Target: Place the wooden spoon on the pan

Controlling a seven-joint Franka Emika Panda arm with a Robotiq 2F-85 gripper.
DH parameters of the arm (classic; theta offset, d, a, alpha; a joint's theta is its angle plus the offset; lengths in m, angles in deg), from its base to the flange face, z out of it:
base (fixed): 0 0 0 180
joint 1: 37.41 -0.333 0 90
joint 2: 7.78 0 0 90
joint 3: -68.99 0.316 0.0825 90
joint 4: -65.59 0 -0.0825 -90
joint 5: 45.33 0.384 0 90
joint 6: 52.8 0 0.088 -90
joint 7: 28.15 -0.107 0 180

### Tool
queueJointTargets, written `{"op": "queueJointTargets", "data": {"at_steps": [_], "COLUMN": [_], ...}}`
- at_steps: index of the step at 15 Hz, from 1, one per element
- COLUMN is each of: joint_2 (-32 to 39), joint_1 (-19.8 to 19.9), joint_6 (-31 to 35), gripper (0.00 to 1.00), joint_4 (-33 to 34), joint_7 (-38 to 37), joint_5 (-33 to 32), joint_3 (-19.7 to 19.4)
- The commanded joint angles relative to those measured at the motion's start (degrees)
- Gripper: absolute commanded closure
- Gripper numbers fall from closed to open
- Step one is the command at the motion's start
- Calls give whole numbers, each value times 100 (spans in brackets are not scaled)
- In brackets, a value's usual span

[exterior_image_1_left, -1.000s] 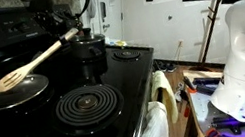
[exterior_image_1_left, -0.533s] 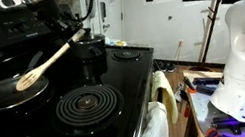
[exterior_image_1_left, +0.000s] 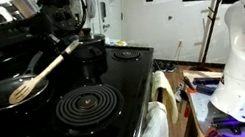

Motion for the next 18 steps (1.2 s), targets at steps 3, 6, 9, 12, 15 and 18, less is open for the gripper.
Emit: {"op": "queueJointTargets", "data": {"at_steps": [3, 6, 9, 12, 15, 18], "joint_2": [554, 710, 755, 755, 824, 896], "joint_1": [-164, -209, -214, -206, -167, -152], "joint_6": [61, 31, -36, -101, -61, 6], "gripper": [91, 91, 91, 91, 91, 91], "joint_4": [841, 1116, 1207, 1160, 1103, 1076], "joint_7": [-305, -365, -359, -393, -340, -351], "joint_5": [-8, 13, 24, 62, 247, 402], "joint_3": [-31, -57, -87, -108, -21, 30]}}
